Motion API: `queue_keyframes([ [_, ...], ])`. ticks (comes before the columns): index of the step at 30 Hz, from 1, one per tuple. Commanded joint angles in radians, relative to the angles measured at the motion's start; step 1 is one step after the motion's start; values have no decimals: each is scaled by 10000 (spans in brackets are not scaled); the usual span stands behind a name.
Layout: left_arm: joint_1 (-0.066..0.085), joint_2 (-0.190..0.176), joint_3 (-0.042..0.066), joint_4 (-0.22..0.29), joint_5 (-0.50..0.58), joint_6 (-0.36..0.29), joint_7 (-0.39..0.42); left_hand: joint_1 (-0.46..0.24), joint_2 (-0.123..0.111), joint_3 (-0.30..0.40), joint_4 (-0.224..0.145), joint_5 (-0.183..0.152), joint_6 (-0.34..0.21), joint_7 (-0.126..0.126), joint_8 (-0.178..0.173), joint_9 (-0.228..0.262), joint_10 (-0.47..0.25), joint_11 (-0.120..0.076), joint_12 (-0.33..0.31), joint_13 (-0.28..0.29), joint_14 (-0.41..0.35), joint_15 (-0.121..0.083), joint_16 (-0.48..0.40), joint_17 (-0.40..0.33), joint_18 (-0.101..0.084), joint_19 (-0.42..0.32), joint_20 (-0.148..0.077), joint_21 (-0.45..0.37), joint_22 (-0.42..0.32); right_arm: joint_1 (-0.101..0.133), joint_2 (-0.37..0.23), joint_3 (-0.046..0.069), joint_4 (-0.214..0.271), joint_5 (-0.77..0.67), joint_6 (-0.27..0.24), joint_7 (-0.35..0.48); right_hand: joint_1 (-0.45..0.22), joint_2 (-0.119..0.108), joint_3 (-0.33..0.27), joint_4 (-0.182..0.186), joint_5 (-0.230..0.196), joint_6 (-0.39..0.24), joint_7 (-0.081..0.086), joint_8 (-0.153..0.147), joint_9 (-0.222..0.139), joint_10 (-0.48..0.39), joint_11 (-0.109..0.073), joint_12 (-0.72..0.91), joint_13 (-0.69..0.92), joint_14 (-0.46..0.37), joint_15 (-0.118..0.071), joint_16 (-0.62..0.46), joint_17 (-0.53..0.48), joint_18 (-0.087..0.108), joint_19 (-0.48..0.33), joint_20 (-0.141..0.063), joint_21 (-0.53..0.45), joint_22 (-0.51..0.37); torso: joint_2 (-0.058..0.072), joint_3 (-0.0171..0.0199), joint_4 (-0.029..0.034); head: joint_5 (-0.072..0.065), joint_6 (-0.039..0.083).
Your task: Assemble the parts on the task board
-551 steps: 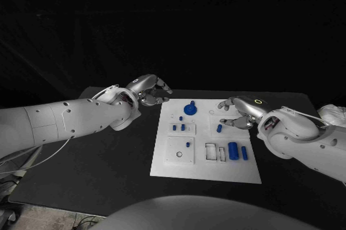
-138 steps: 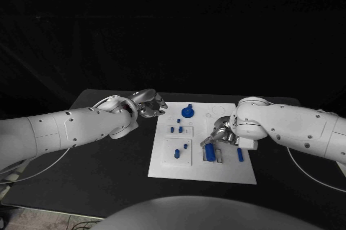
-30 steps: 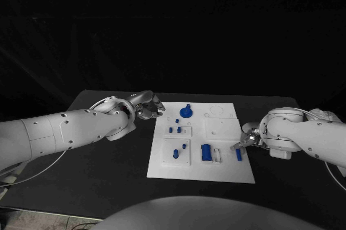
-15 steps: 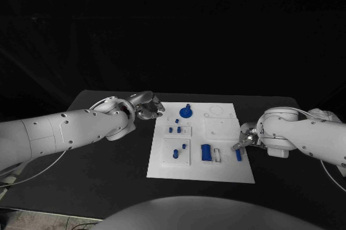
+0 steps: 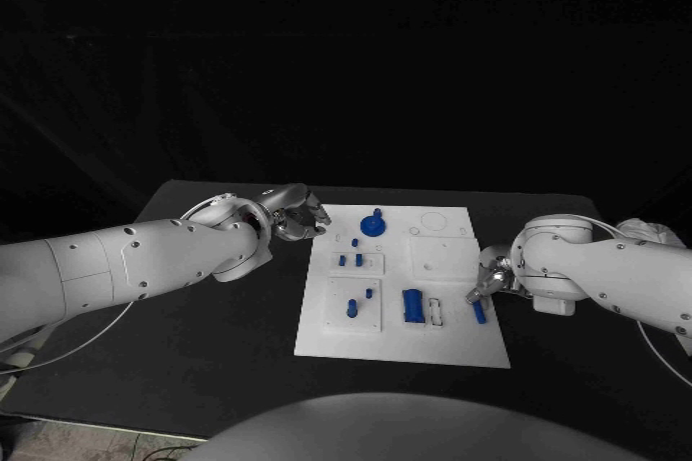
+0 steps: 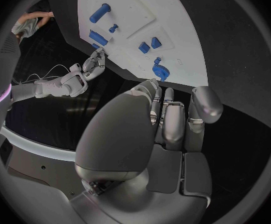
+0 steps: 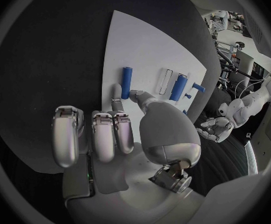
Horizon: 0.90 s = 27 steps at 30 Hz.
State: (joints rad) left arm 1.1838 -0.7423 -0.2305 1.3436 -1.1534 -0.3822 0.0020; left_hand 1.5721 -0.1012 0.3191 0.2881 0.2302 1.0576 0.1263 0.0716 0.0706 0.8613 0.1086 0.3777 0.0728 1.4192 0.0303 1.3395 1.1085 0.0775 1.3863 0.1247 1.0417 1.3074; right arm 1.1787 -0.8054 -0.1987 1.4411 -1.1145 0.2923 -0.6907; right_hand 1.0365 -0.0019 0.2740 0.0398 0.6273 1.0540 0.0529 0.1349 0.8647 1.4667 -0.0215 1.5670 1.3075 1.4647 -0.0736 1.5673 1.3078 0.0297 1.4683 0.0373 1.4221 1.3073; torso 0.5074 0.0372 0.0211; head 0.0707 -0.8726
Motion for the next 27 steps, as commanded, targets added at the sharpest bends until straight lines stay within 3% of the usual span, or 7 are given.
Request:
queue_keyframes([
  [1, -35, 17, 5, 1, 1, 158, -13, -37, 77, 45, 6, 47, 49, 43, 38, 9, 35, 64, 35, -15, -64, 24, -48, -10, 203, -29, 55, -47, 1306, -184, -34, -122, -62, 23, 131, -954, 163, -18, 312, -215, 143, 26, -70, -142, -272, 1041, -35, 38, 2633, 1061, -71, 35, 2630, 89, 280, -62, -18, 2116, -1, 0, 0, 1, 0],
  [6, -65, -4, 5, 8, 0, 154, -18, -36, 84, 53, 4, 56, 42, 44, 34, 7, 36, 69, 39, -16, -69, 28, -51, -19, 206, -35, 60, -61, 1303, -207, -131, -122, -57, 522, -404, -642, 102, -85, 667, -427, 487, 111, -87, -37, -170, 1041, -51, 38, 2633, 1061, -82, 35, 2630, 70, 319, -73, 49, 2145, -5, 4, 7, 46, 0],
  [14, -75, -48, 5, 30, 0, 158, -45, -15, 107, 90, -6, 96, 29, 40, 26, 4, 40, 77, 52, -20, -79, 39, -51, -29, 206, -39, 72, -60, 1303, -230, -423, -121, 239, 1104, -1252, -164, -73, -159, 851, -521, 559, 273, -152, 155, 7, 1041, -103, 38, 2633, 1061, -121, 35, 2630, 57, 350, -100, 101, 2167, 2, 0, -6, 110, 0],
  [27, -76, -44, 5, 23, 0, 171, -63, -4, 112, 104, -12, 115, 28, 39, 25, 3, 41, 78, 56, -22, -84, 42, -53, -37, 207, -40, 77, -58, 1304, -10, -733, -116, 826, 1596, -1707, 21, -176, -195, 917, -552, 456, 306, -187, 230, 93, 1041, -137, 38, 2633, 1061, -152, 35, 2630, 47, 374, -125, 144, 2182, -5, -2, 0, 94, 0],
])
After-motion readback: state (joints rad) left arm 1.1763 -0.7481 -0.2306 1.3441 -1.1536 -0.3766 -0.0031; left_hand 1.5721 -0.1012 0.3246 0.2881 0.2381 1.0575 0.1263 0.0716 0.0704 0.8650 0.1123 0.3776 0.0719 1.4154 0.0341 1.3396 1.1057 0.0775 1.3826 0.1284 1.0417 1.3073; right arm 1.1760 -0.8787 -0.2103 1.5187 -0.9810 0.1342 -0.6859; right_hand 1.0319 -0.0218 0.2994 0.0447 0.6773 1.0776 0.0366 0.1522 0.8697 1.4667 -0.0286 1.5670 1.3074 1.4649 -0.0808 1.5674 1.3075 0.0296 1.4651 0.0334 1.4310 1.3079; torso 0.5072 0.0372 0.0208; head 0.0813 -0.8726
